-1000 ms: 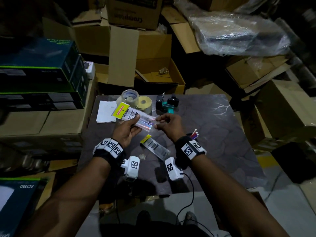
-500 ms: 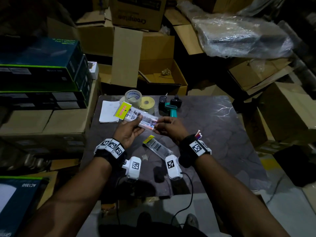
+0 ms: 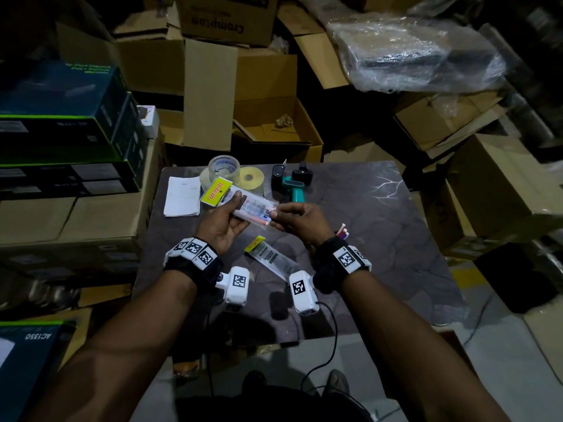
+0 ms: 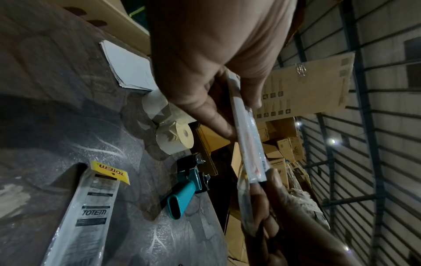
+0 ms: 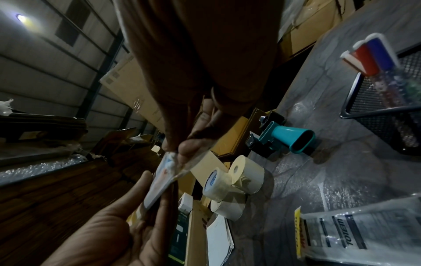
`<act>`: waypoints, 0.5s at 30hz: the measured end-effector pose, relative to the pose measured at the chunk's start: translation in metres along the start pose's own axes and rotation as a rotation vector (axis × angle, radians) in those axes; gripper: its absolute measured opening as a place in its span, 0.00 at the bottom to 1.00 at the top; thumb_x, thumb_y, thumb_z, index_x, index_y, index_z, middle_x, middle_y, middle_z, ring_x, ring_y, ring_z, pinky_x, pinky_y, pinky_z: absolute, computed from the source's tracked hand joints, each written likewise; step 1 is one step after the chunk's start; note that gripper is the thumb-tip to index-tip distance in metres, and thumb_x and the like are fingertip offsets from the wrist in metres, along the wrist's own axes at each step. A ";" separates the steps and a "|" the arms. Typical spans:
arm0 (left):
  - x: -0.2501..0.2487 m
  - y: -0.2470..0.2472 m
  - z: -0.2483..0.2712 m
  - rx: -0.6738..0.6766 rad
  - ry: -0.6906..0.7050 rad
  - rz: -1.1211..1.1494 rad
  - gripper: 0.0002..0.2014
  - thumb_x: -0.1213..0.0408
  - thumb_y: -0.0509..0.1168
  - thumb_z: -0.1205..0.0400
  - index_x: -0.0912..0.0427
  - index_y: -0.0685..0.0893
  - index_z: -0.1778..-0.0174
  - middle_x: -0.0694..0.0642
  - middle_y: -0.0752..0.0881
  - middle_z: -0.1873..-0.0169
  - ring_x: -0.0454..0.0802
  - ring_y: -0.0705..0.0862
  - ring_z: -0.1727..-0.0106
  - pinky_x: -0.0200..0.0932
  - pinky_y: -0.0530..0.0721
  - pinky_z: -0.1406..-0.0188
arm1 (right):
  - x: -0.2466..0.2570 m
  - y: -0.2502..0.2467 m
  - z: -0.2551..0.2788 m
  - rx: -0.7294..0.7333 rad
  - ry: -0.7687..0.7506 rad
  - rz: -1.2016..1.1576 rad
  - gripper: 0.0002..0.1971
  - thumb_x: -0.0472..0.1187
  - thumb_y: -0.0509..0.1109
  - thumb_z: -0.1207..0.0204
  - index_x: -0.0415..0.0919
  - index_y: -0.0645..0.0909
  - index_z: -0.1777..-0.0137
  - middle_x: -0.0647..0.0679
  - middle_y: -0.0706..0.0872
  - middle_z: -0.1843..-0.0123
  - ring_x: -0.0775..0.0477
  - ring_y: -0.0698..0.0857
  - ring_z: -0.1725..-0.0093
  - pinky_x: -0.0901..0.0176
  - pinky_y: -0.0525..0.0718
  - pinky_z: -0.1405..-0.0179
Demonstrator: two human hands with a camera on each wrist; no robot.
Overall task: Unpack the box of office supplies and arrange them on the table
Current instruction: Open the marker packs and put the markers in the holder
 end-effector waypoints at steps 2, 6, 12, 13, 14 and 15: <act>0.000 -0.004 -0.004 -0.015 -0.018 0.031 0.05 0.60 0.69 0.19 0.57 0.84 0.51 0.55 0.90 0.49 0.50 0.90 0.47 0.50 0.86 0.41 | 0.002 -0.005 0.002 0.018 -0.003 0.001 0.12 0.26 0.74 0.27 0.21 0.83 0.44 0.35 0.88 0.56 0.50 0.90 0.64 0.65 0.89 0.59; 0.000 -0.010 -0.010 -0.024 -0.029 0.041 0.07 0.59 0.68 0.18 0.57 0.84 0.49 0.56 0.89 0.45 0.51 0.87 0.42 0.49 0.85 0.40 | 0.005 -0.017 0.003 0.011 0.019 0.033 0.12 0.26 0.74 0.26 0.21 0.83 0.44 0.36 0.88 0.58 0.50 0.90 0.65 0.66 0.89 0.59; 0.001 -0.004 -0.008 -0.043 -0.011 0.051 0.05 0.61 0.68 0.19 0.58 0.85 0.51 0.55 0.92 0.54 0.49 0.90 0.49 0.48 0.87 0.45 | 0.007 -0.021 0.001 0.010 0.040 0.098 0.10 0.28 0.76 0.28 0.24 0.84 0.48 0.35 0.88 0.61 0.49 0.90 0.67 0.66 0.87 0.64; 0.003 -0.001 -0.006 -0.034 -0.011 0.030 0.05 0.61 0.68 0.18 0.59 0.85 0.51 0.55 0.93 0.57 0.49 0.91 0.52 0.47 0.88 0.47 | 0.006 -0.020 0.001 0.026 0.039 0.128 0.09 0.30 0.77 0.28 0.26 0.85 0.50 0.37 0.89 0.62 0.49 0.89 0.67 0.65 0.87 0.64; 0.005 0.004 -0.004 -0.025 -0.009 0.006 0.05 0.62 0.69 0.19 0.59 0.84 0.51 0.55 0.93 0.58 0.49 0.91 0.52 0.47 0.89 0.49 | 0.006 -0.017 0.001 0.039 0.038 0.149 0.07 0.31 0.77 0.28 0.28 0.85 0.52 0.39 0.89 0.63 0.50 0.88 0.67 0.65 0.87 0.64; 0.007 0.007 -0.003 -0.015 -0.003 -0.013 0.05 0.62 0.69 0.19 0.59 0.84 0.51 0.56 0.93 0.57 0.50 0.91 0.52 0.48 0.89 0.49 | 0.005 -0.015 0.001 0.042 0.036 0.151 0.05 0.30 0.77 0.28 0.30 0.86 0.54 0.42 0.90 0.66 0.50 0.88 0.68 0.66 0.87 0.64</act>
Point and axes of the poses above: each hand's wrist, its own z-axis away from the middle knuckle, its own y-axis out of the palm, x = y × z, the point moved 4 cm from there along -z, towards the middle knuckle
